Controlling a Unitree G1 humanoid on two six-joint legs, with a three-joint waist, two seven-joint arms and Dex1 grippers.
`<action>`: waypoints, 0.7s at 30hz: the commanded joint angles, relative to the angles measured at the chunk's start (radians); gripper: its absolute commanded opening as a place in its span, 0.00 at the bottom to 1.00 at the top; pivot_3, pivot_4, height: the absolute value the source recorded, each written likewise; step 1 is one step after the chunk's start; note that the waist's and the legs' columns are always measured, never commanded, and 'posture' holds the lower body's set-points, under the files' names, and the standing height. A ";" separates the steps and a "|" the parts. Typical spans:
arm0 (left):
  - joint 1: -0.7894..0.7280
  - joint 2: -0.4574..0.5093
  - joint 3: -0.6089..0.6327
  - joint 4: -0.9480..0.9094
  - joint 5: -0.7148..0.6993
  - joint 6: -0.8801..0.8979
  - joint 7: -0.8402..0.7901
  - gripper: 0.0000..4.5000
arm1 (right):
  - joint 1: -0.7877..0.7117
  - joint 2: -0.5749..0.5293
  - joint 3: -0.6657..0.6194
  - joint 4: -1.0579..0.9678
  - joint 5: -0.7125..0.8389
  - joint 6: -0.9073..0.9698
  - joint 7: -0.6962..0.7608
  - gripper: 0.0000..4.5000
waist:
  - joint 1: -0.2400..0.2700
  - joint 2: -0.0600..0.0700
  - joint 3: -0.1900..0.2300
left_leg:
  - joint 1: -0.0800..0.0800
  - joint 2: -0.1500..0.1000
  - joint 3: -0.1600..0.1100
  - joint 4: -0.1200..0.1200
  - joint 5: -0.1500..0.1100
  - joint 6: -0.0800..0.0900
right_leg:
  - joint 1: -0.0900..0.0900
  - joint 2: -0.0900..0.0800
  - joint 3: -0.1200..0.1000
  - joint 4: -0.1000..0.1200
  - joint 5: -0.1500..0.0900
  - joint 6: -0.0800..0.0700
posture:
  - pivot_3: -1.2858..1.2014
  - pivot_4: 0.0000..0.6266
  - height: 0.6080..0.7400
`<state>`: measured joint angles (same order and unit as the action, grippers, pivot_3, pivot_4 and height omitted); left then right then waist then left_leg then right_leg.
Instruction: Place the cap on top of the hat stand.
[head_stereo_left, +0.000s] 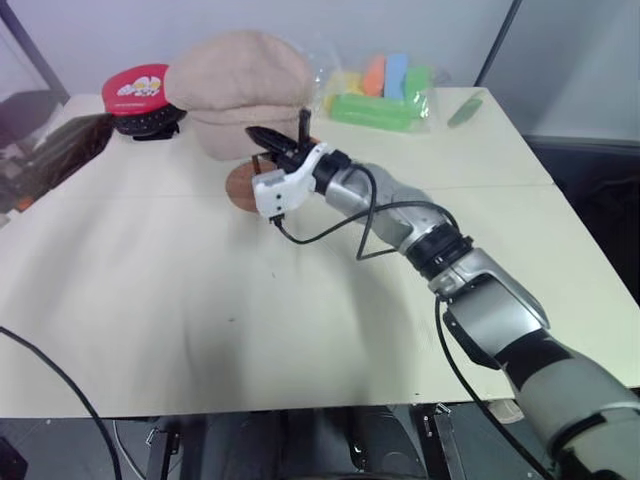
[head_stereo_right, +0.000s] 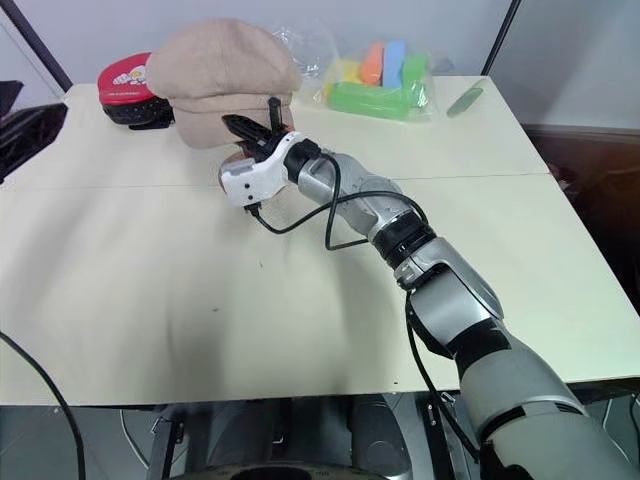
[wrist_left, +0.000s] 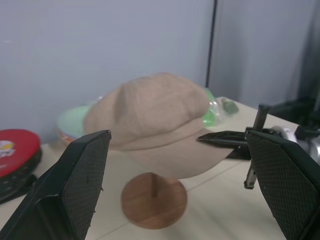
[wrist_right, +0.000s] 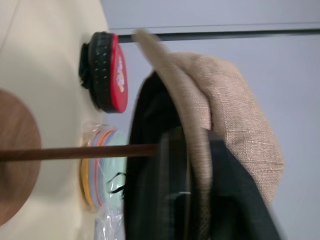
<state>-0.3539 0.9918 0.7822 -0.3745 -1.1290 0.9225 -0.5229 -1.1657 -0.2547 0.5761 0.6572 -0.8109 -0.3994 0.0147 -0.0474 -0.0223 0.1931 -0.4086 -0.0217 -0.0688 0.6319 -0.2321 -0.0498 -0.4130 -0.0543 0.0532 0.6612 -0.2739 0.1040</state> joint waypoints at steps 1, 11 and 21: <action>-0.039 0.029 -0.021 0.015 0.008 -0.041 -0.020 1.00 | -0.004 -0.014 -0.025 -0.036 0.005 -0.005 -0.014 0.58 | 0.000 0.000 0.000 | 0.000 0.000 0.000 0.000 0.000 0.000 | 0.000 0.000 0.000 0.000 0.000 0.000 | 0.52 0.24 1.00; -0.031 0.066 -0.295 -0.035 0.236 -0.173 -0.142 1.00 | 0.274 -0.182 -0.082 -0.414 0.092 0.000 0.179 0.99 | 0.005 0.000 0.000 | 0.000 0.000 0.002 0.000 0.000 0.000 | 0.002 0.001 0.000 0.000 0.000 0.000 | 0.52 0.24 1.00; -0.195 0.064 -0.798 0.061 1.023 -0.766 -0.089 1.00 | 0.594 -0.552 -0.611 -1.110 1.375 0.929 0.817 0.99 | 0.026 0.002 0.002 | 0.002 0.003 0.001 0.000 -0.001 0.002 | 0.006 0.005 -0.002 -0.004 0.000 -0.004 | 0.52 0.24 1.00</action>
<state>-0.5238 1.0616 0.0109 -0.3318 -0.2055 0.2457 -0.6284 -0.5506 -0.7906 0.0521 -0.3708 0.3484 0.3433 0.7918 -0.0213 -0.0203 0.1952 -0.4065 -0.0178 -0.0667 0.6318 -0.2330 -0.0478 -0.4064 -0.0500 0.0519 0.6564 -0.2734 0.0998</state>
